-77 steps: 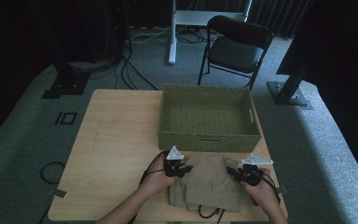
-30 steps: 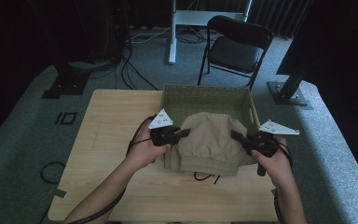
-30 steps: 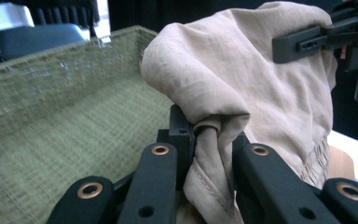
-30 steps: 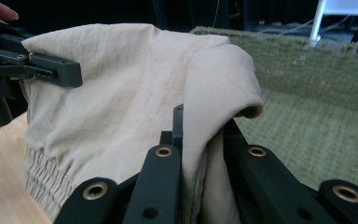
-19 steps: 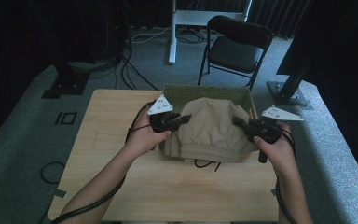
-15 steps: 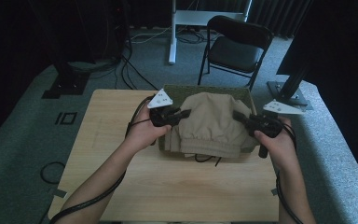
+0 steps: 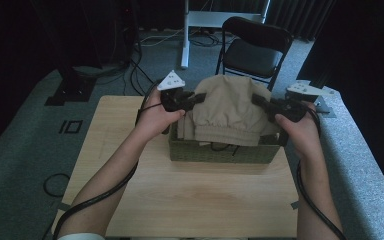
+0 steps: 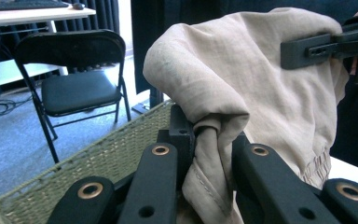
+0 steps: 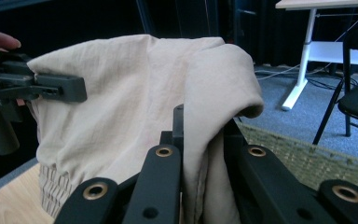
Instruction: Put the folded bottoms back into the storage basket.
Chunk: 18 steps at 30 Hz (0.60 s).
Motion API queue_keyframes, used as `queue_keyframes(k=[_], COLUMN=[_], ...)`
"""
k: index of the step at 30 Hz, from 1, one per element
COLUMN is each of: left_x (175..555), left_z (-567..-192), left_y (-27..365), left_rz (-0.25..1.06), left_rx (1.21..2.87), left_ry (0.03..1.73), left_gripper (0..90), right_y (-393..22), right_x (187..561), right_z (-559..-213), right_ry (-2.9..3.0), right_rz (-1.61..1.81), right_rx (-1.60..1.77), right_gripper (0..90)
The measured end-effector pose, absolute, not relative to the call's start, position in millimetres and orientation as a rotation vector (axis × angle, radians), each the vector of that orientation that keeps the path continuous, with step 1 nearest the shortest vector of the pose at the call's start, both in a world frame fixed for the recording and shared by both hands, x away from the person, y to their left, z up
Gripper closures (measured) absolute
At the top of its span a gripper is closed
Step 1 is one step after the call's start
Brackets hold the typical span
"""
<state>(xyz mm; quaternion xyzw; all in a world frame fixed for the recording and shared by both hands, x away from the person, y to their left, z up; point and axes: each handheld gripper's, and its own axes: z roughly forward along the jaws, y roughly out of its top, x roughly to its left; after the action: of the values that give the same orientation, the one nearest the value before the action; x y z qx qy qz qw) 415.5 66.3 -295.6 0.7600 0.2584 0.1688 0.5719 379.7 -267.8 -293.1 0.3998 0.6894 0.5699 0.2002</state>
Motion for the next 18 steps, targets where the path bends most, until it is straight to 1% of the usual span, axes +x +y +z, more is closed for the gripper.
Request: queue_keyframes(k=[4,8,18], left_x=[427.5,440.7,470.6], left_z=[-292.8,-296.0,-305.9], left_y=[65.7,63.2,60.3], left_rz=[0.425,0.435,0.449], left_rx=[1.777,1.766,1.766], left_ry=[0.619,0.644,0.685], left_gripper=[82.4,82.4,82.3], right_y=[-266.6,-265.5,-263.8], right_x=[393.8,408.0,445.0], right_z=[-286.0,-285.9,-298.2], right_ry=[1.909,1.912,1.9], right_rz=[1.596,1.583,1.564], right_rx=[1.126,1.138,1.2], right_gripper=[82.9,82.9,82.9])
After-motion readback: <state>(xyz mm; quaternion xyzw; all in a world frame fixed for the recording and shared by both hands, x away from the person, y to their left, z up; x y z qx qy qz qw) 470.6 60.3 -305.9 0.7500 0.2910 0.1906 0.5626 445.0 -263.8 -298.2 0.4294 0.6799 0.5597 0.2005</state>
